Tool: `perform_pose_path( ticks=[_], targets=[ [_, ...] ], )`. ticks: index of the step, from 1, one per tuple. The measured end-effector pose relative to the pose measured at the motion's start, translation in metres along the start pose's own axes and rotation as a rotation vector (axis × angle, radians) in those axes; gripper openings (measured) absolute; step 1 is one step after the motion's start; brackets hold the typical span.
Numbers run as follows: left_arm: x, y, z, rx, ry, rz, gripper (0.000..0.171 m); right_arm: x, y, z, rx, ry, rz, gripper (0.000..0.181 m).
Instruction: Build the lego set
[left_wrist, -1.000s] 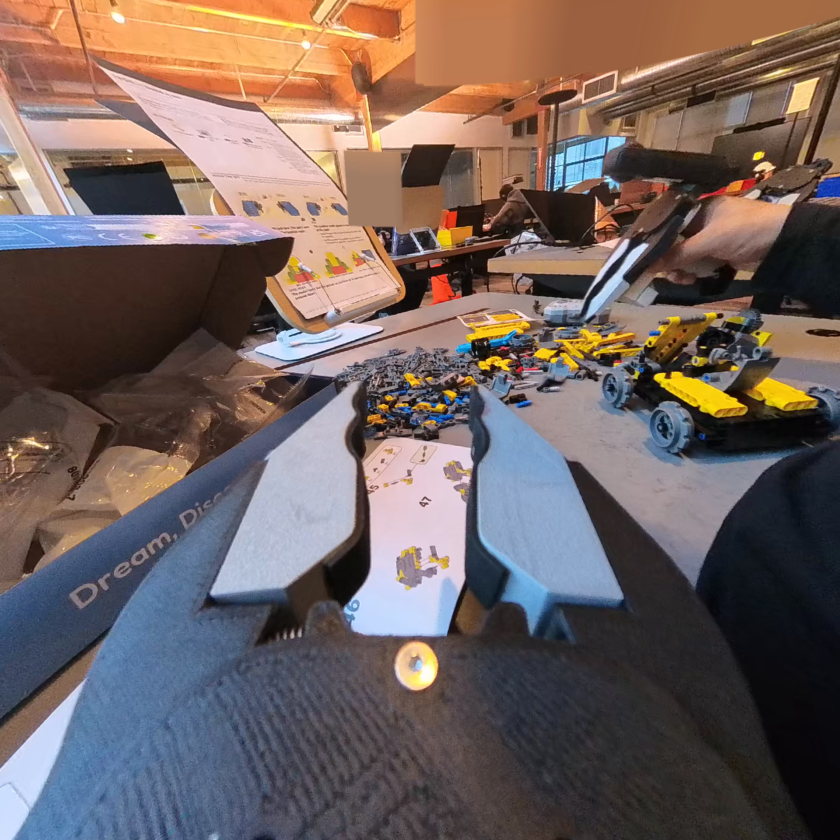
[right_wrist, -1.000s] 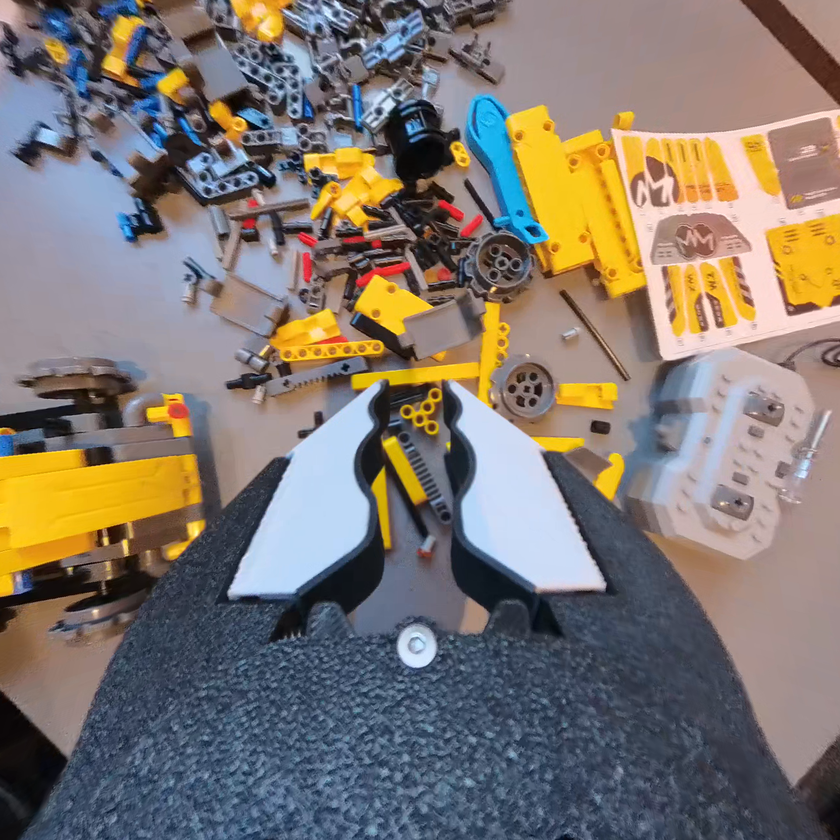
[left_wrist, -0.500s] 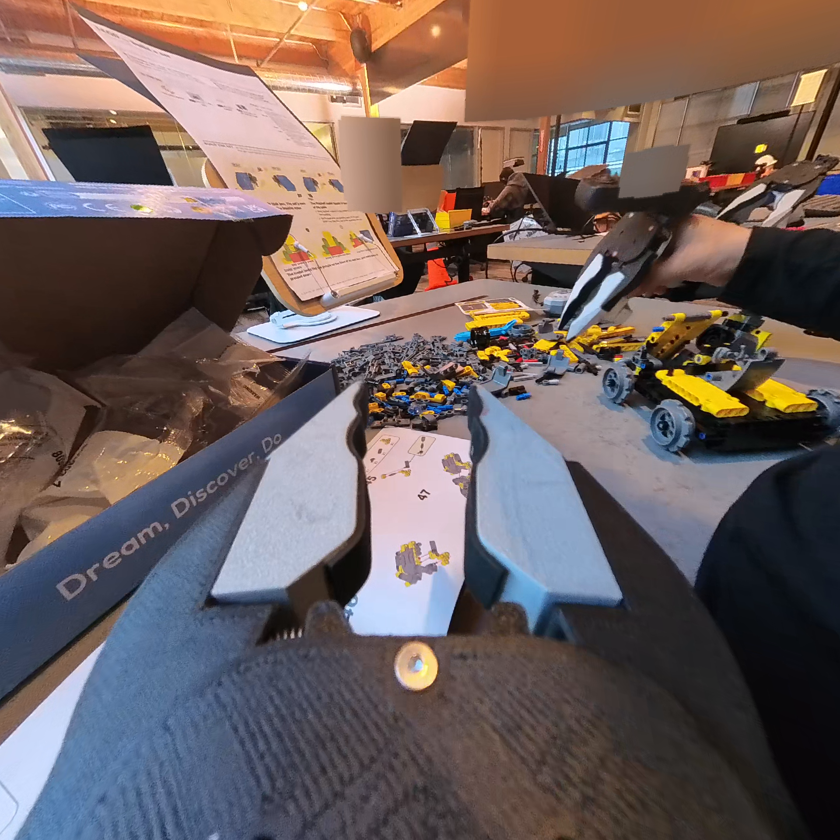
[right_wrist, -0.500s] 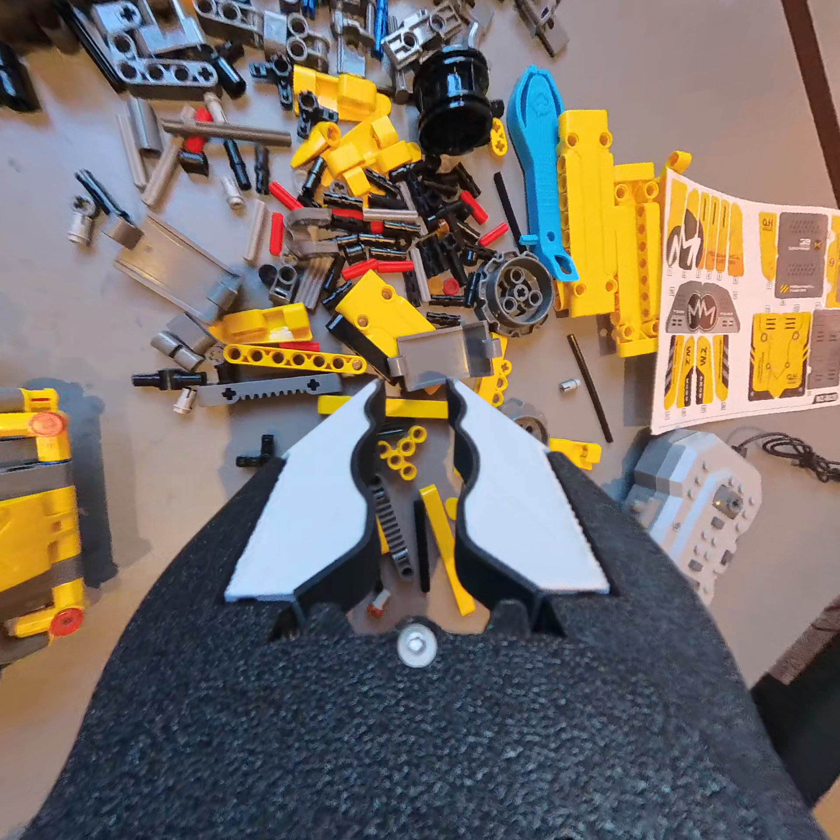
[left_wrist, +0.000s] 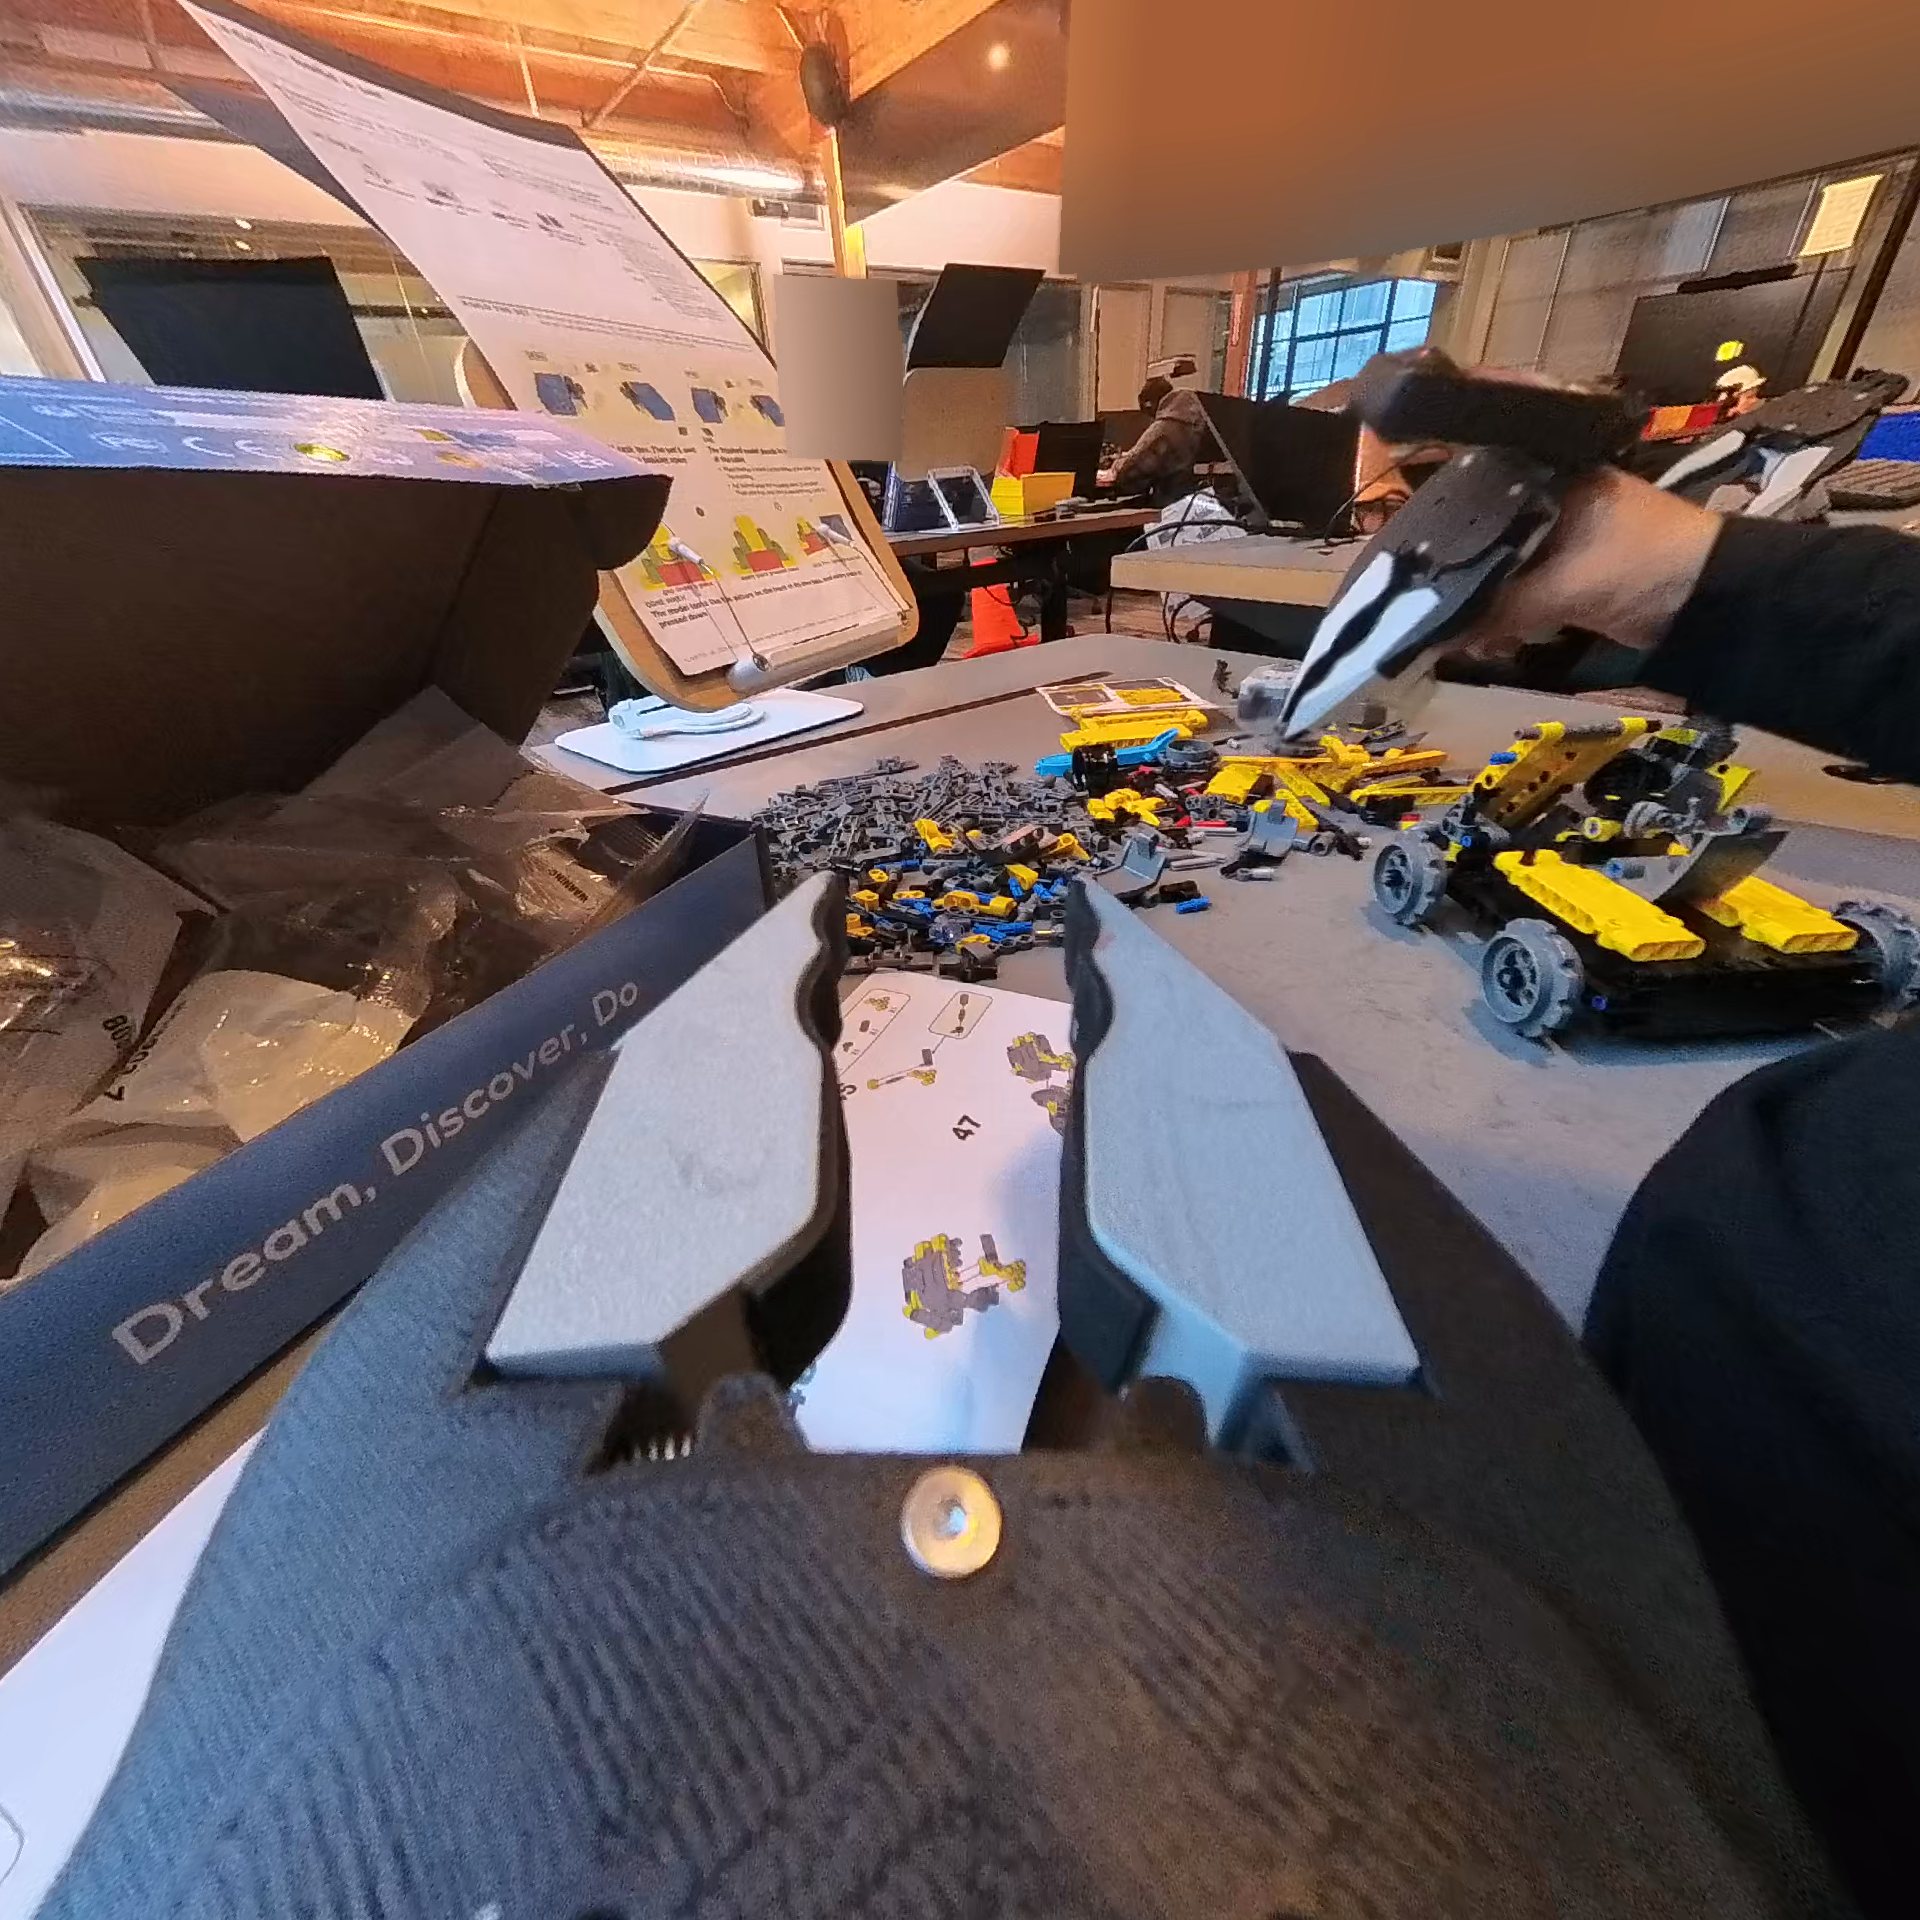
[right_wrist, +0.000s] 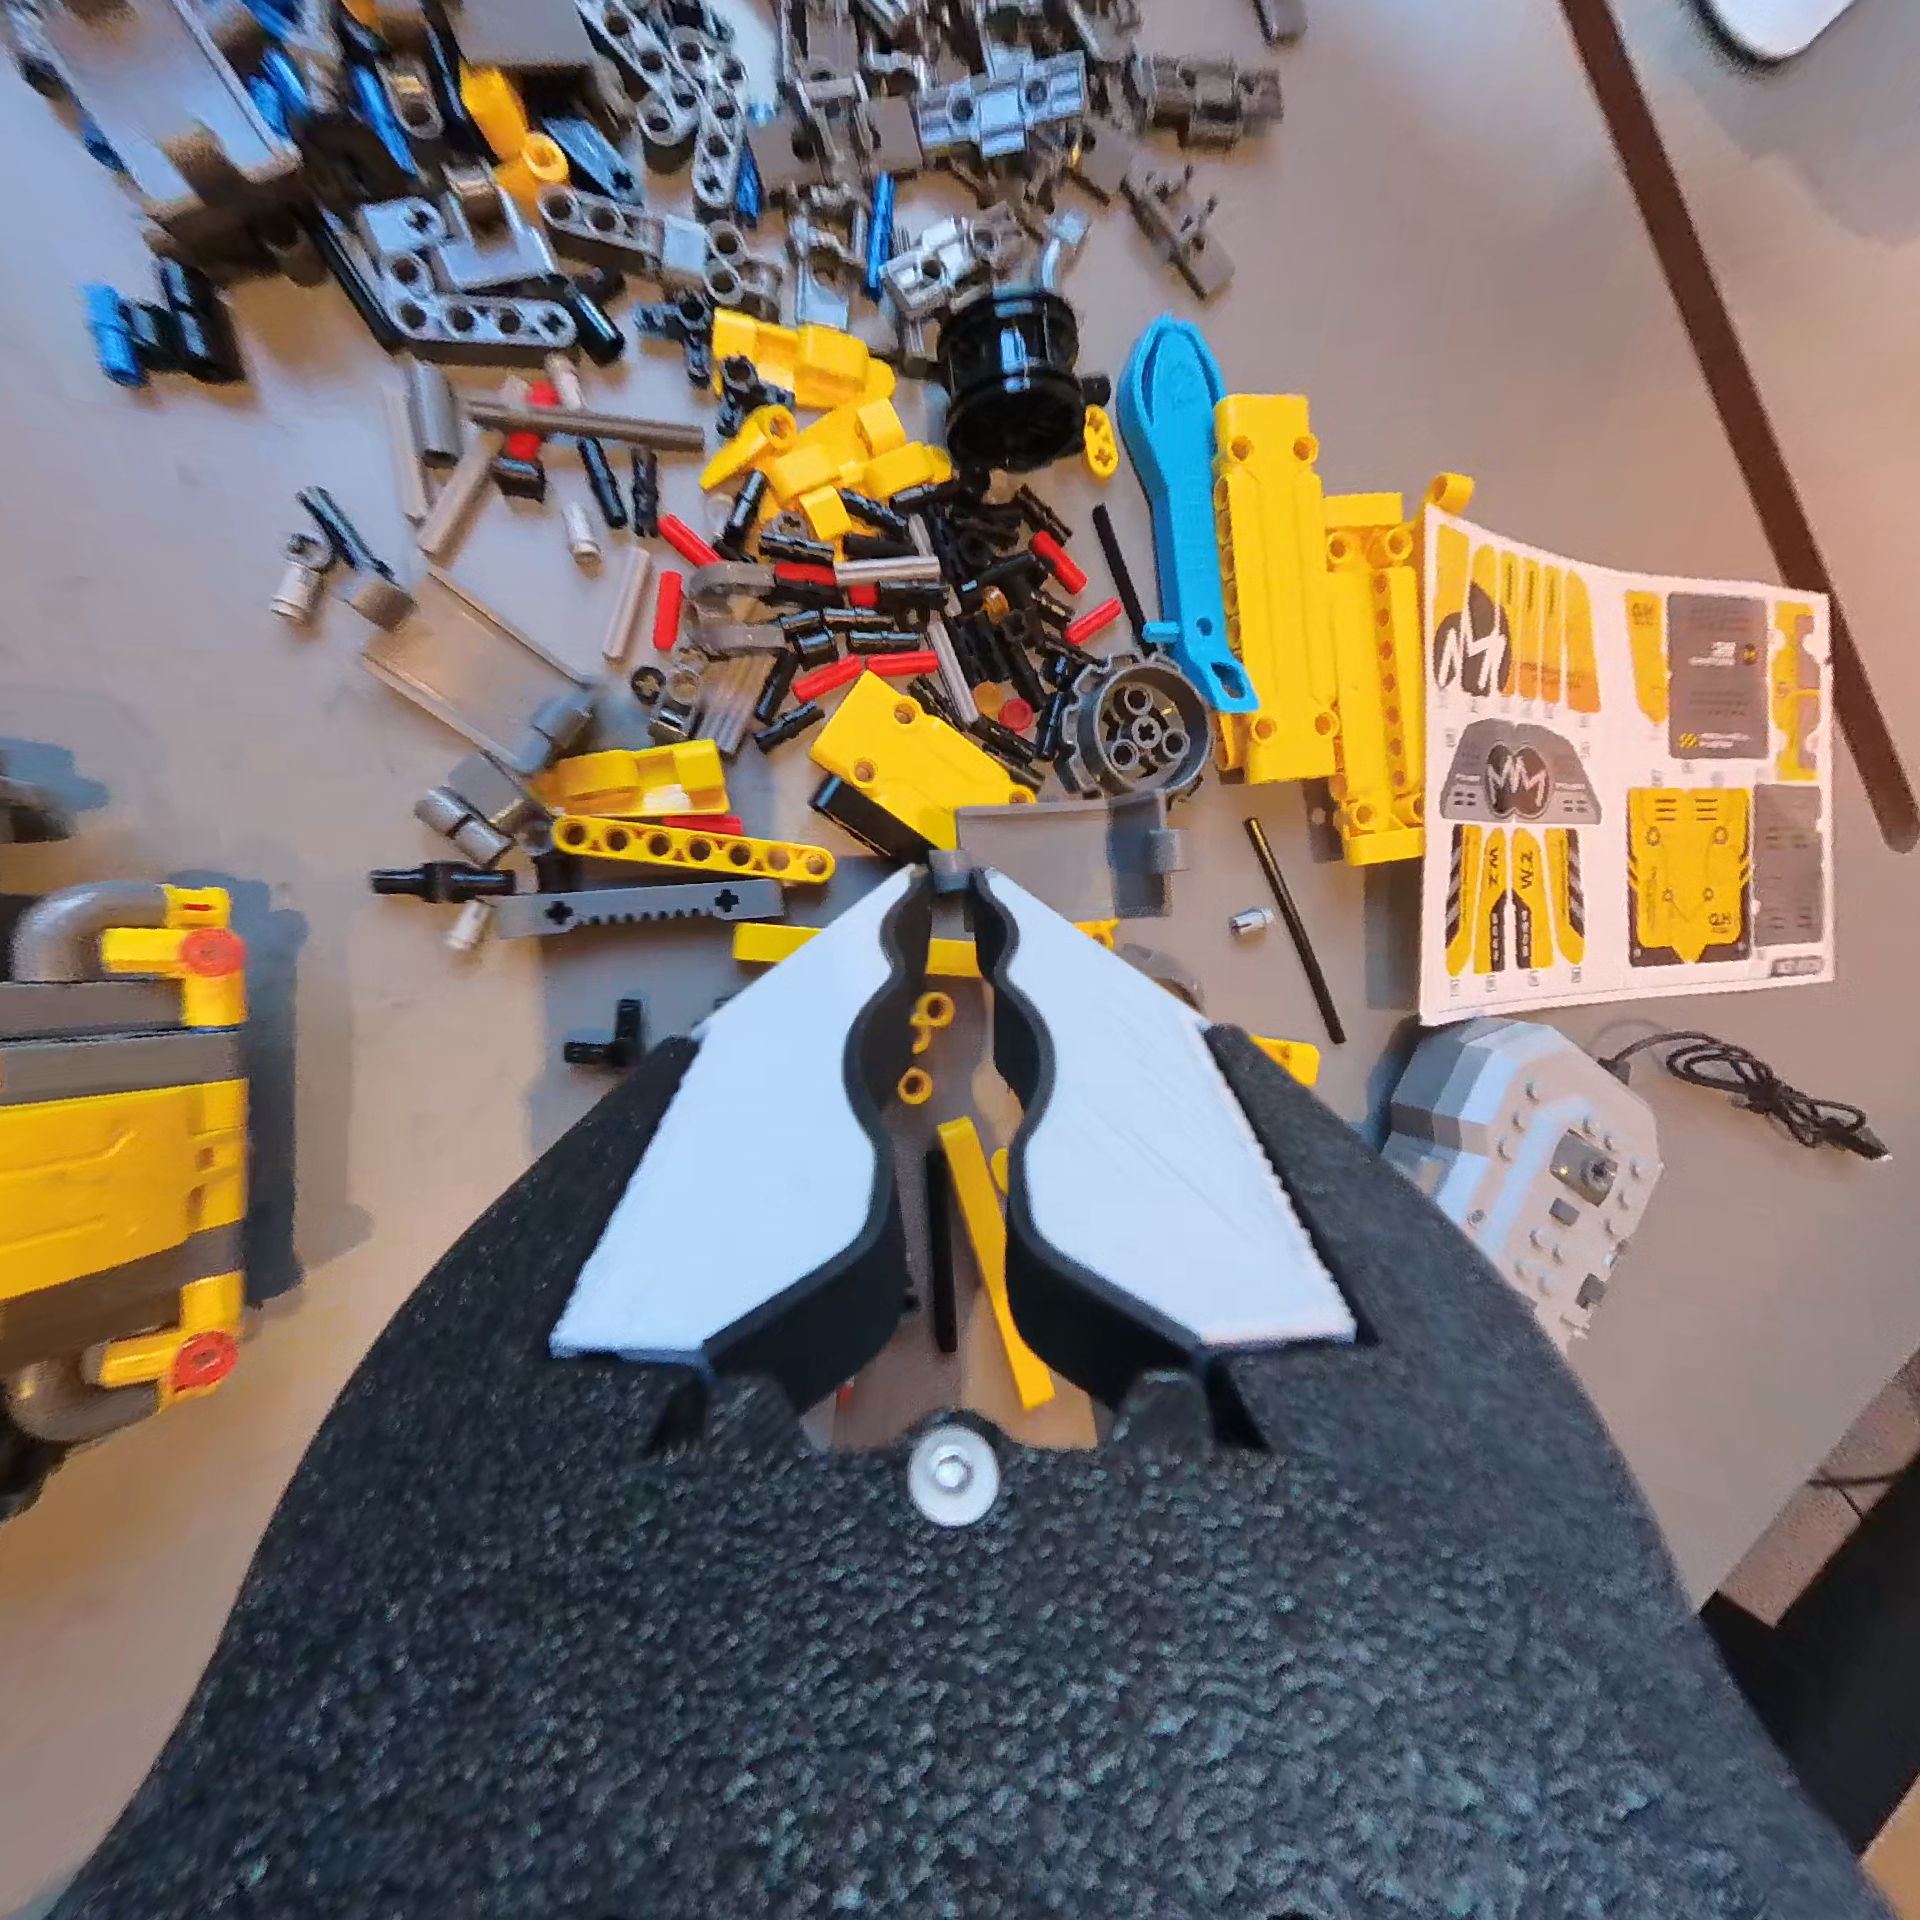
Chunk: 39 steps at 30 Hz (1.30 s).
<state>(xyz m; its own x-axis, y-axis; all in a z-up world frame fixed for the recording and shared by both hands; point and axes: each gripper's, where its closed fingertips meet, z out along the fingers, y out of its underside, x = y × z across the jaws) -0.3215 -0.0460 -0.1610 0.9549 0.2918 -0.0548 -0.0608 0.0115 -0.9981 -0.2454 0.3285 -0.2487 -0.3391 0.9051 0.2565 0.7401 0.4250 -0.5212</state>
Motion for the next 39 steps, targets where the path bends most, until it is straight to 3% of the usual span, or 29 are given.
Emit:
perform_pose_path(
  ticks=[5,10,14,19,23,28,33,39],
  targets=[
    [0.000,-0.001,-0.001,0.011,0.015,-0.013,0.041,-0.019,-0.030,-0.028,0.148,-0.092,0.000,0.007],
    [0.006,0.003,0.003,-0.036,0.124,-0.090,0.048,-0.077,-0.068,-0.069,0.381,-0.345,-0.084,0.007],
    [0.033,0.002,0.007,-0.141,0.352,-0.198,0.051,-0.135,-0.088,-0.102,0.516,-0.551,-0.196,0.007],
    [0.080,-0.033,0.014,-0.160,0.651,-0.355,0.042,-0.187,-0.104,-0.139,0.638,-0.730,-0.296,0.007],
    [0.114,-0.036,0.033,-0.218,0.770,-0.402,0.047,-0.213,-0.107,-0.153,0.675,-0.812,-0.337,0.007],
    [0.161,-0.040,0.040,-0.273,0.988,-0.504,0.038,-0.233,-0.098,-0.170,0.714,-0.868,-0.373,0.007],
    [0.168,-0.022,0.039,-0.321,0.967,-0.489,0.045,-0.227,-0.085,-0.176,0.742,-0.864,-0.314,0.007],
    [0.178,-0.035,0.047,-0.287,1.042,-0.634,0.037,-0.247,-0.086,-0.179,0.780,-0.977,-0.345,0.007]
  ],
)
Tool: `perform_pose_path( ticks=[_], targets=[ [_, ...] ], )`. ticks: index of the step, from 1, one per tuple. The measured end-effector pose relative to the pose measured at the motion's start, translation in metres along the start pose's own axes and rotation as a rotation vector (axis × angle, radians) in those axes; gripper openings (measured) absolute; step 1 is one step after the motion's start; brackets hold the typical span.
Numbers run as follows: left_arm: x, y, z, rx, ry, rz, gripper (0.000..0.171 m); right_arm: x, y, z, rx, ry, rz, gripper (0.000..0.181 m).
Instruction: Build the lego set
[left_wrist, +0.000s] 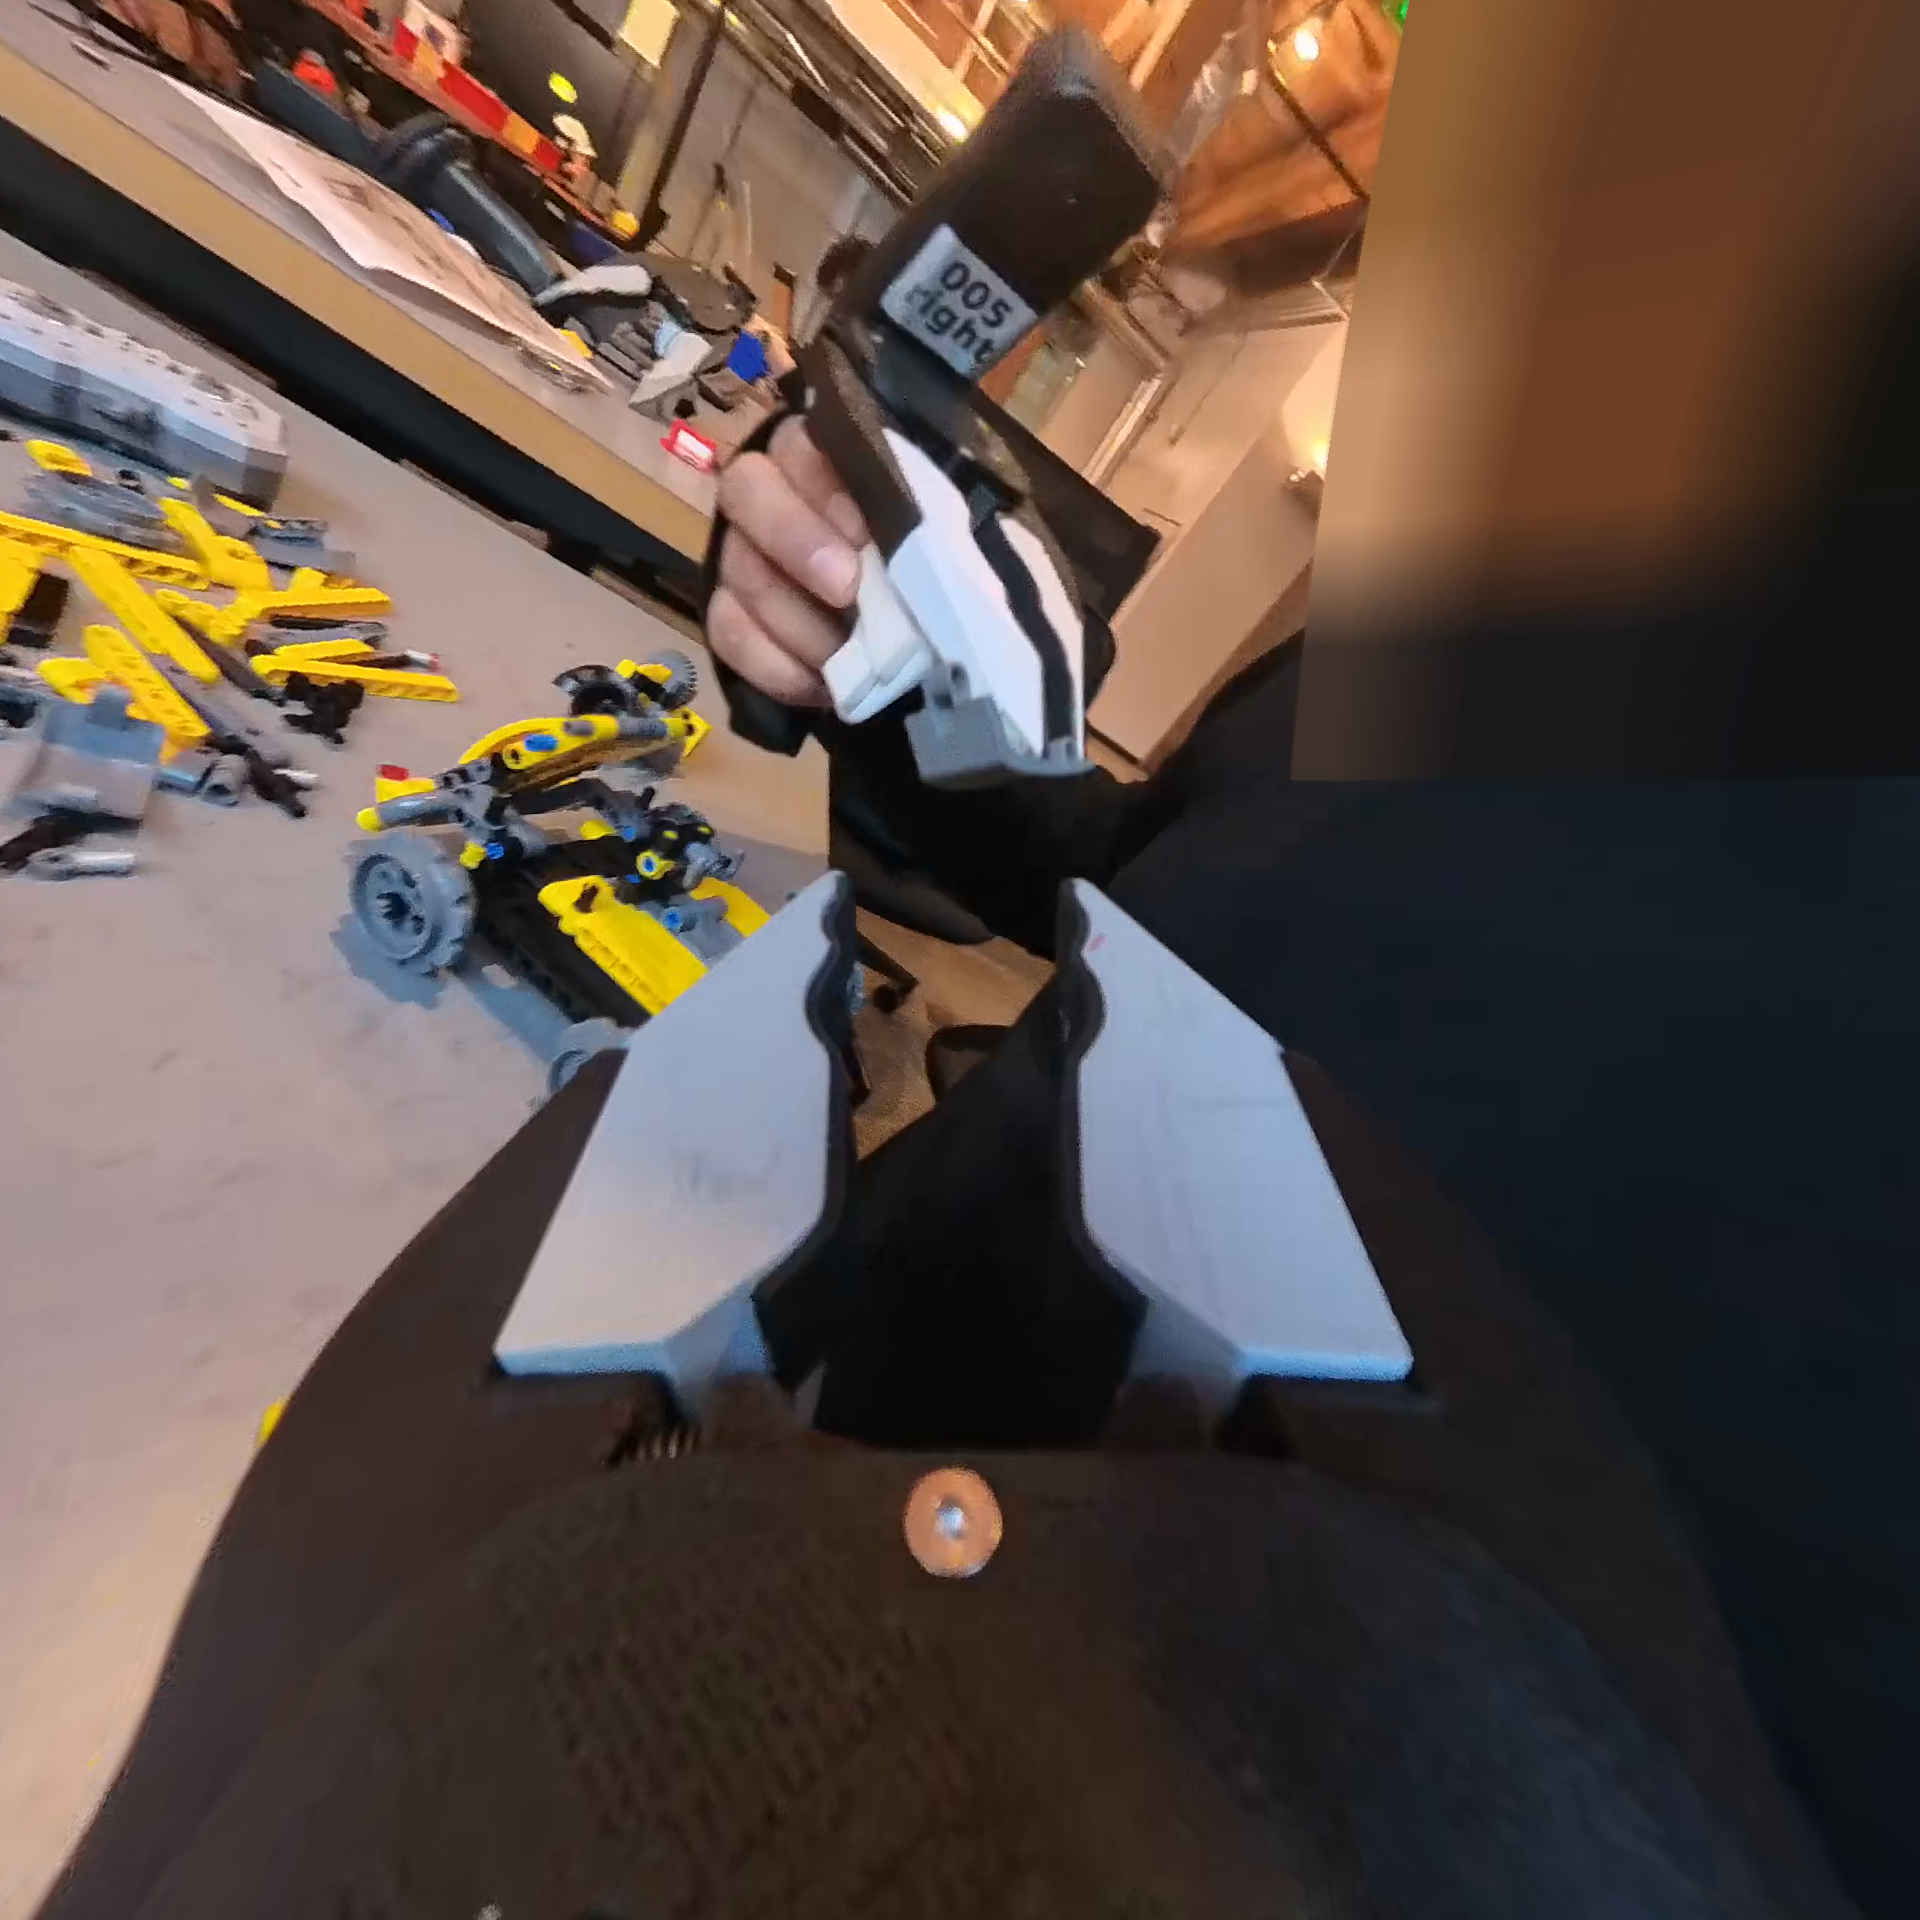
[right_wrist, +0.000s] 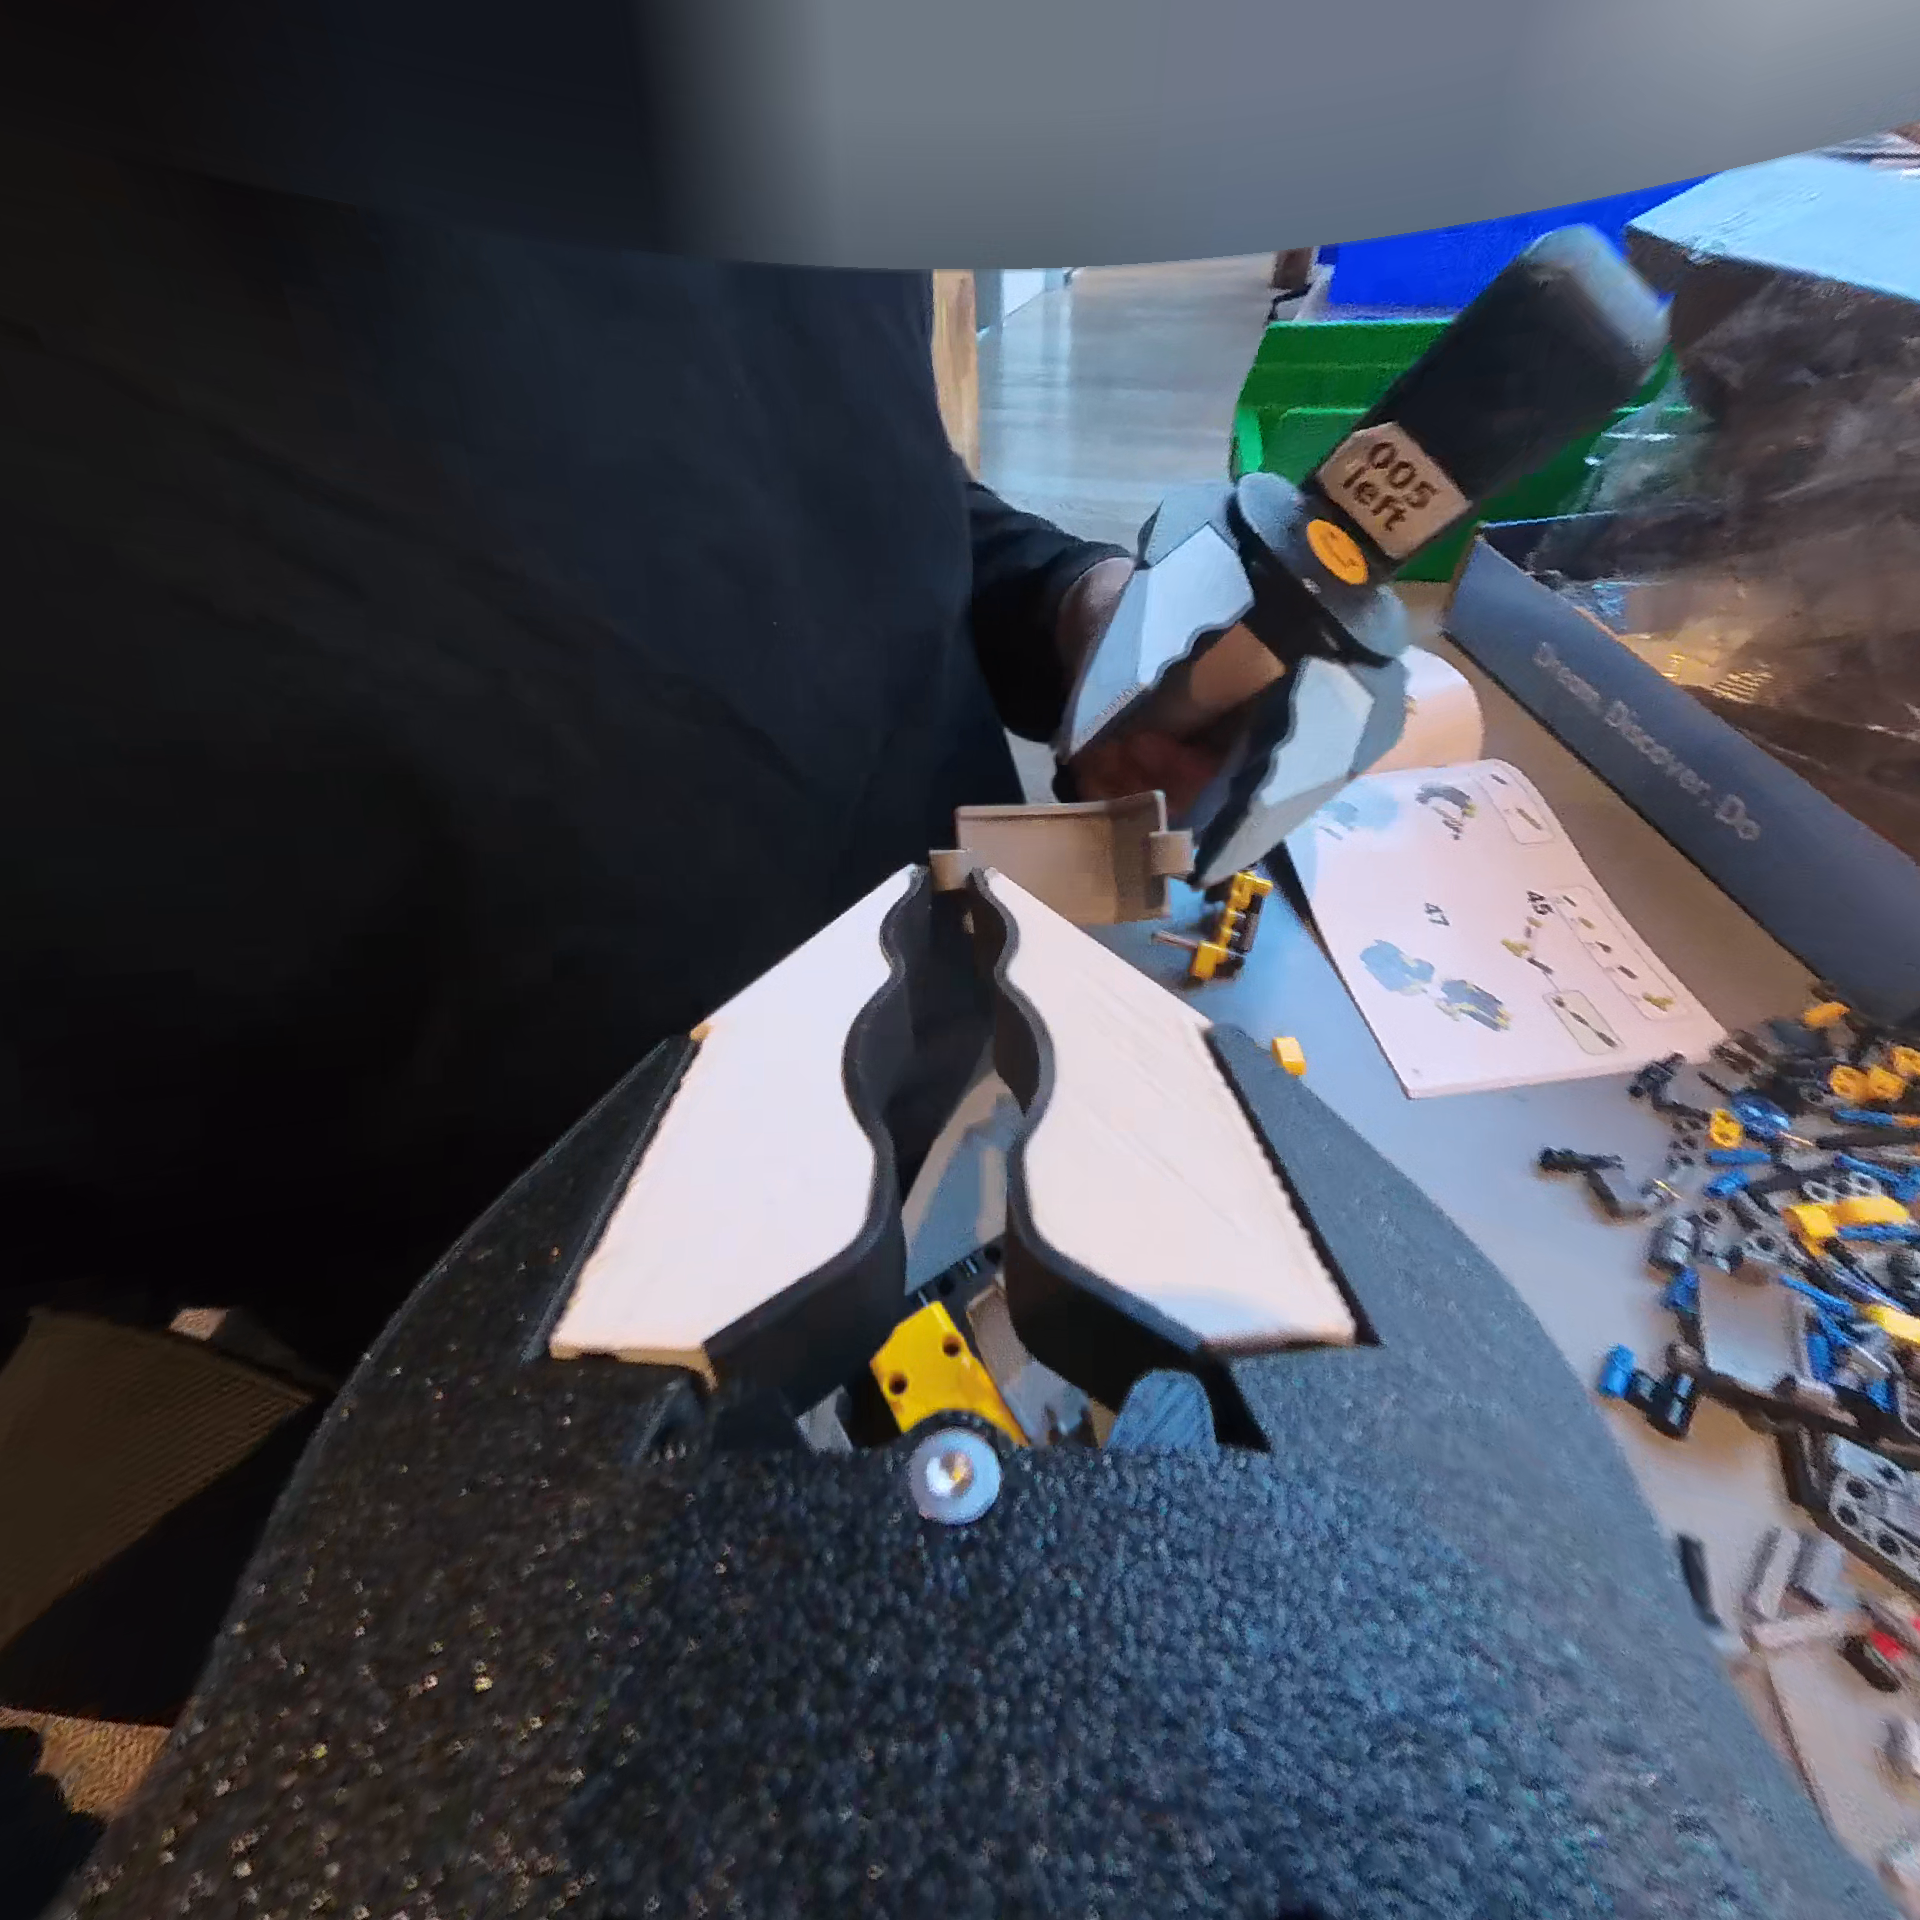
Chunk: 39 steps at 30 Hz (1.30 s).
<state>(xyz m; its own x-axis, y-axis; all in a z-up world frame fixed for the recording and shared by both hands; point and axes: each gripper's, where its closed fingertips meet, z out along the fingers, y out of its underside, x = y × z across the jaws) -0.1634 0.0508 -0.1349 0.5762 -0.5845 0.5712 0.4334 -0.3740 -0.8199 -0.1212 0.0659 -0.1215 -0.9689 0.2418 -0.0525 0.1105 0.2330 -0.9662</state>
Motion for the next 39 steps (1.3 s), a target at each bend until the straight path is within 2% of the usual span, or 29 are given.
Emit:
perform_pose_path(
  ticks=[4,11,15,20,23,28,34,39],
  targets=[
    [0.006,0.007,0.017,-0.064,0.065,-0.012,0.037,-0.002,0.005,0.012,-0.020,-0.046,-0.001,0.007],
    [0.015,0.012,0.026,-0.063,0.178,-0.096,0.037,-0.009,0.003,0.014,0.006,-0.069,0.003,0.007],
    [0.015,0.014,0.025,-0.069,0.164,-0.075,0.038,-0.009,0.005,0.015,0.010,-0.073,0.012,0.007],
    [0.021,0.012,0.023,-0.020,0.178,-0.092,0.037,-0.010,0.004,0.021,-0.012,-0.089,-0.007,0.007],
    [0.023,0.017,0.017,0.001,0.133,-0.064,0.037,-0.008,0.002,0.023,-0.018,-0.099,-0.005,0.007],
    [0.026,0.008,-0.001,0.116,0.072,-0.005,0.037,-0.002,-0.008,0.032,-0.059,-0.145,0.012,0.007],
    [0.031,0.015,-0.013,0.126,0.053,0.027,0.037,0.004,-0.021,0.047,-0.079,-0.147,0.015,0.007],
    [0.031,0.017,-0.026,0.158,-0.024,0.103,0.036,0.016,-0.026,0.049,-0.082,-0.106,0.040,0.007]
  ],
)
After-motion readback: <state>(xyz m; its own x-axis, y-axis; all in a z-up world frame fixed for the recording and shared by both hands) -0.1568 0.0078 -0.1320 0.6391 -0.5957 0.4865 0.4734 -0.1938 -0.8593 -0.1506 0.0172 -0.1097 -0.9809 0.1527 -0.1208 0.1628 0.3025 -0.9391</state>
